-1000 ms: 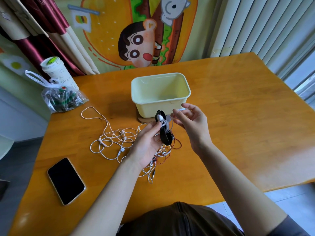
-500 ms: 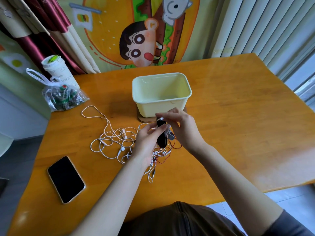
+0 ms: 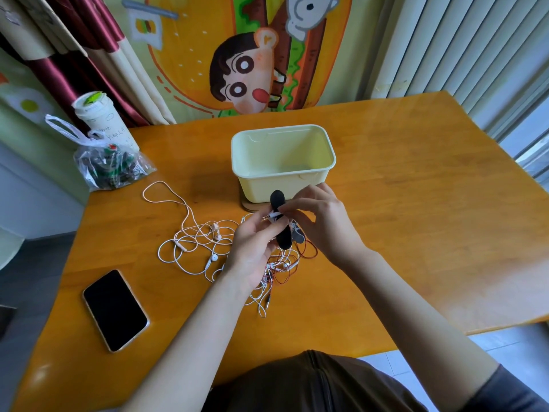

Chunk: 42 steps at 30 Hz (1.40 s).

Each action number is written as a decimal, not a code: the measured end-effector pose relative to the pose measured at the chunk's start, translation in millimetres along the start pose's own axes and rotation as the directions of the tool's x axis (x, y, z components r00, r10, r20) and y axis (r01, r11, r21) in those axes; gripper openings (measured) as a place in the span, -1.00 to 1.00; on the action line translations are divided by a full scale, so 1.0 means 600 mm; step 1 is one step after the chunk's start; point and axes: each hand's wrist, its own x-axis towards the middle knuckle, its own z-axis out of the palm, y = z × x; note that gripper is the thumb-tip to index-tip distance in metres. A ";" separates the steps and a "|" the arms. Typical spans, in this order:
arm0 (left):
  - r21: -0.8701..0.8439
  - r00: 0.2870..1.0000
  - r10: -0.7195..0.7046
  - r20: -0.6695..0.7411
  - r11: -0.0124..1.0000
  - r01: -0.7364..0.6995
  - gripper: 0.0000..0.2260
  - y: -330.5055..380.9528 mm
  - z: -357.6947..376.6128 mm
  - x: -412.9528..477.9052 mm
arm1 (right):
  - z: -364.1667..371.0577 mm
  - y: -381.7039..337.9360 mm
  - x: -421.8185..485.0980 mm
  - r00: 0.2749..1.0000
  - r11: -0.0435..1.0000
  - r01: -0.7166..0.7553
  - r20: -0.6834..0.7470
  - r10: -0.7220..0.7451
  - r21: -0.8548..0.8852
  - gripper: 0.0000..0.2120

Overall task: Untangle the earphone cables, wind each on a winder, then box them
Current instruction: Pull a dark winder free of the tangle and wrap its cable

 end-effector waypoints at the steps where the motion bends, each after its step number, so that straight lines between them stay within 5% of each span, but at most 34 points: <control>1: -0.014 1.000 -0.006 -0.002 1.000 0.006 -0.83 0.001 0.000 -0.001 | -0.001 0.000 0.000 1.000 1.000 0.011 0.012 -0.011 -0.007 -0.85; 6: 0.000 0.998 -0.004 -0.059 1.000 0.004 -0.85 0.006 0.004 -0.005 | -0.004 -0.001 -0.001 0.997 0.999 -0.004 0.075 0.001 0.038 -0.85; 10: 0.053 0.996 0.030 -0.083 0.998 -0.026 -0.83 0.009 0.006 -0.004 | -0.005 -0.007 -0.002 0.987 0.971 -0.150 0.091 0.135 0.188 -0.90; 17: 0.059 0.997 0.052 -0.059 0.997 -0.049 -0.84 0.014 0.010 -0.004 | 0.006 -0.018 -0.001 0.888 0.781 -0.453 0.137 0.440 0.430 -0.63; 21: 0.016 0.997 0.081 -0.004 0.997 -0.081 -0.84 0.023 0.012 -0.004 | 0.007 -0.022 -0.001 0.871 0.734 -0.490 0.260 0.416 0.470 -0.74; 25: 0.106 0.992 0.123 -0.004 0.987 -0.122 -0.84 0.022 0.007 -0.001 | 0.000 -0.029 0.000 0.845 0.567 -0.521 0.293 0.447 0.638 -0.85; 32: 0.125 0.989 0.119 -0.083 0.986 -0.108 -0.87 0.016 0.007 0.001 | 0.026 -0.025 -0.004 0.842 0.648 -0.509 0.169 0.513 0.566 -0.85; 42: 0.075 0.998 0.036 -0.058 0.997 -0.031 -0.86 0.017 -0.008 0.007 | 0.023 -0.022 -0.007 0.841 0.632 -0.536 0.285 0.460 0.560 -0.87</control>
